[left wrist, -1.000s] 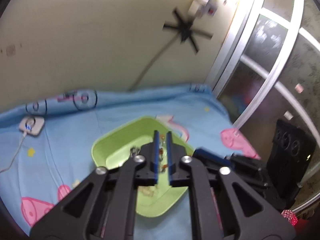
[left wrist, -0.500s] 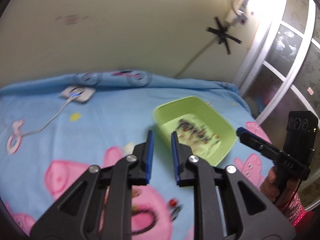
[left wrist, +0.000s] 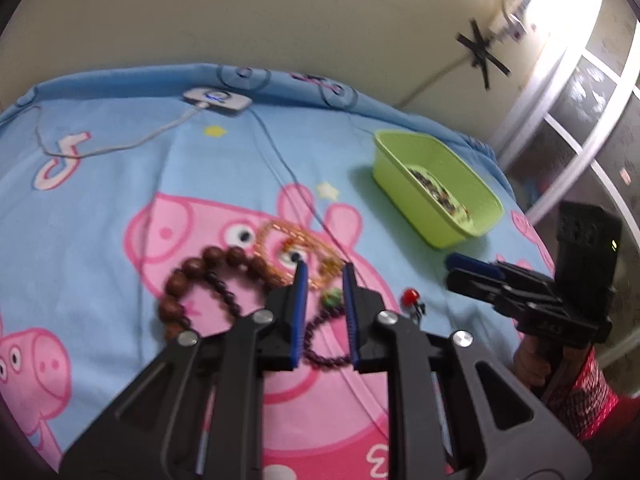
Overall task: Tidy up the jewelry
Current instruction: 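Release the multicolour strand into the basket and return the left tool to the pile, then grasp the red bead charm with the right tool and drop it into the basket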
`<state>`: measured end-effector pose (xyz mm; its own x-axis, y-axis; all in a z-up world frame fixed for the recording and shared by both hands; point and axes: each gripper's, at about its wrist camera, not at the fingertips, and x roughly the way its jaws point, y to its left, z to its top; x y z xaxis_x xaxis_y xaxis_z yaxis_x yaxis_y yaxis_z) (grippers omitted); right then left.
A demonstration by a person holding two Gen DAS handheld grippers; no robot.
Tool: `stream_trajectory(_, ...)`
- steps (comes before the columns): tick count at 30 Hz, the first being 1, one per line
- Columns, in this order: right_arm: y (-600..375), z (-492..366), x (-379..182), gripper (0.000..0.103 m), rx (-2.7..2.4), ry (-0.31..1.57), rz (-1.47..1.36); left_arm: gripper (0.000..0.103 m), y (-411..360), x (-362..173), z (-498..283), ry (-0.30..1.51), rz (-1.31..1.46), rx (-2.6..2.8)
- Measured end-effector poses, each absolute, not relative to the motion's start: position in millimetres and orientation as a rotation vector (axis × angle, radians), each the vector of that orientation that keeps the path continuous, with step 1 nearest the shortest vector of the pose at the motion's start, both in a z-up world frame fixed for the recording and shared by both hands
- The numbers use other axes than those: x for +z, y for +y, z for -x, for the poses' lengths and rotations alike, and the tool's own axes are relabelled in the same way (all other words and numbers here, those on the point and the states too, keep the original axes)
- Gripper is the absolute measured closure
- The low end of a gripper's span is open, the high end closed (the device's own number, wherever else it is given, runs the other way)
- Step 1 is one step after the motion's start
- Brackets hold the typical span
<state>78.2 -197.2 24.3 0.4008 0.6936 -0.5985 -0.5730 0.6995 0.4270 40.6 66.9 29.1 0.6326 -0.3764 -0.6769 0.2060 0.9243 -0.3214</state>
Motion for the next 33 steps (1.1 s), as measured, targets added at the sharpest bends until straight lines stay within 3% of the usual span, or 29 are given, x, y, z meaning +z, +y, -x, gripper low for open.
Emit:
stream_trajectory(6,-193,-71,15,0.088,0.795,0.855,-0.125,0.085,38,13,-45,0.858,0.129,-0.354)
stream_trajectory(11,-175,-65,9,0.088,0.783,0.859,-0.014,0.072,23,0,-52,0.886,0.067,-0.32)
stream_trajectory(22,-158,-66,-2,0.088,0.743,0.877,0.092,0.072,19,-12,-59,0.901,0.034,-0.286)
stream_trajectory(23,-156,-66,-2,0.09,0.74,0.874,0.104,0.073,19,-12,-60,0.9,0.036,-0.285)
stream_trajectory(25,-153,-65,-3,0.103,0.745,0.873,0.128,0.084,18,-12,-61,0.898,0.049,-0.304)
stream_trajectory(26,-152,-65,-3,0.103,0.754,0.875,0.124,0.089,18,-12,-62,0.901,0.058,-0.319)
stream_trajectory(33,-167,-59,8,0.103,0.78,0.822,0.051,0.09,7,-2,-53,0.871,0.048,-0.354)
